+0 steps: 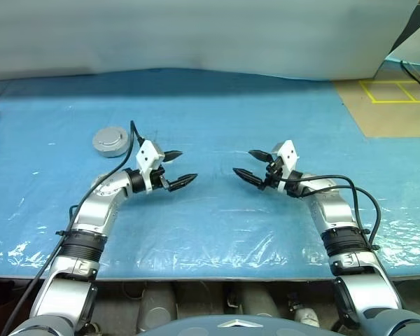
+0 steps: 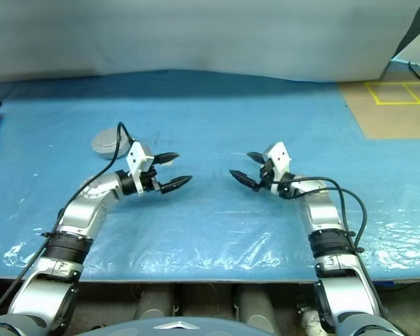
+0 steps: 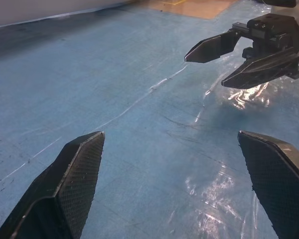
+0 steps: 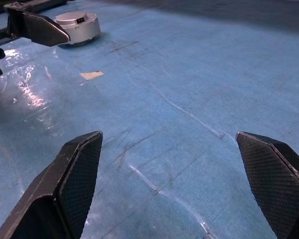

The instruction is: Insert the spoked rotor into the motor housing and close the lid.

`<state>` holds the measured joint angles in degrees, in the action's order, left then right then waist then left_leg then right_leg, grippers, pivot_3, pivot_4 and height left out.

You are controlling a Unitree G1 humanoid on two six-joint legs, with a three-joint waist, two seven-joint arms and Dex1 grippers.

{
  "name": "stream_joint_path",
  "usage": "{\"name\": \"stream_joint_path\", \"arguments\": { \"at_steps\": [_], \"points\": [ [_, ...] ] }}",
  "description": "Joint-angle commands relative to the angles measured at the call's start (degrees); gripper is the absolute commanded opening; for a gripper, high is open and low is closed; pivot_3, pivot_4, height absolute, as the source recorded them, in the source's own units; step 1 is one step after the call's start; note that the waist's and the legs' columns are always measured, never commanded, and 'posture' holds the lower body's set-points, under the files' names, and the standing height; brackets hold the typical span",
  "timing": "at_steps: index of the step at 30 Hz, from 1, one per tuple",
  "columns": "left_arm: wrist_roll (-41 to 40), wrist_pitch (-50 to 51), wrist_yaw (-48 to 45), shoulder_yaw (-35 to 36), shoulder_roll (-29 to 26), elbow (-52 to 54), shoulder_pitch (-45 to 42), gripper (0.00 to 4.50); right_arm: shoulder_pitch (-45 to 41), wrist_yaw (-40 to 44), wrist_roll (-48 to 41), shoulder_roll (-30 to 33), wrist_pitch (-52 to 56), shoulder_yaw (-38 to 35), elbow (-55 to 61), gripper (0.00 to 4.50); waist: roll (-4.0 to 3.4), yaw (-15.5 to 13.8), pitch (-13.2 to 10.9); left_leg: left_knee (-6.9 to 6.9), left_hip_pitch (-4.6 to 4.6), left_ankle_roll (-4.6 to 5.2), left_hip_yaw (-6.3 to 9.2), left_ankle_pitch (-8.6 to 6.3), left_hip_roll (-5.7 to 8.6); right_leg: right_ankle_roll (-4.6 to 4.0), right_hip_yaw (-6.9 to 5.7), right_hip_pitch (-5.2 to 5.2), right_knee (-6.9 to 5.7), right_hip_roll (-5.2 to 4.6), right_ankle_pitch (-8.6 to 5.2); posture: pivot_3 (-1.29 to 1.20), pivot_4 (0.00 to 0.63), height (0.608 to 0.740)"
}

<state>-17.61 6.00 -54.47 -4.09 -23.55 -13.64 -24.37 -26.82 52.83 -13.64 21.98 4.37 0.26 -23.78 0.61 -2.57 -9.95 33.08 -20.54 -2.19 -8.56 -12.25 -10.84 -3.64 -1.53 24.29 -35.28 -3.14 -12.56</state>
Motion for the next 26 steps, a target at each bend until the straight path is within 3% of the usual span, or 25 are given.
{"name": "stream_joint_path", "arguments": {
  "at_steps": [1,26],
  "points": [
    [0.2,-1.3,0.2,1.0,0.0,0.5,-0.8,4.5,-1.1,0.6,-0.2,-0.1,-1.5,0.0,0.6,4.48,0.0,0.0,0.0,0.0,0.0,0.0,0.0,0.0,0.0,0.0,0.0,0.0,0.0,0.0,0.0,0.0,0.15,0.74],
    [0.4,-1.8,0.8,0.9,0.2,-0.2,-0.9,4.5,-0.9,1.1,0.2,-0.2,-1.5,0.5,0.7,4.48,0.0,0.0,0.0,0.0,0.0,0.12,0.0,-0.07,0.0,0.0,0.0,0.0,0.0,0.0,0.0,0.0,0.15,0.74]
  ]
}}
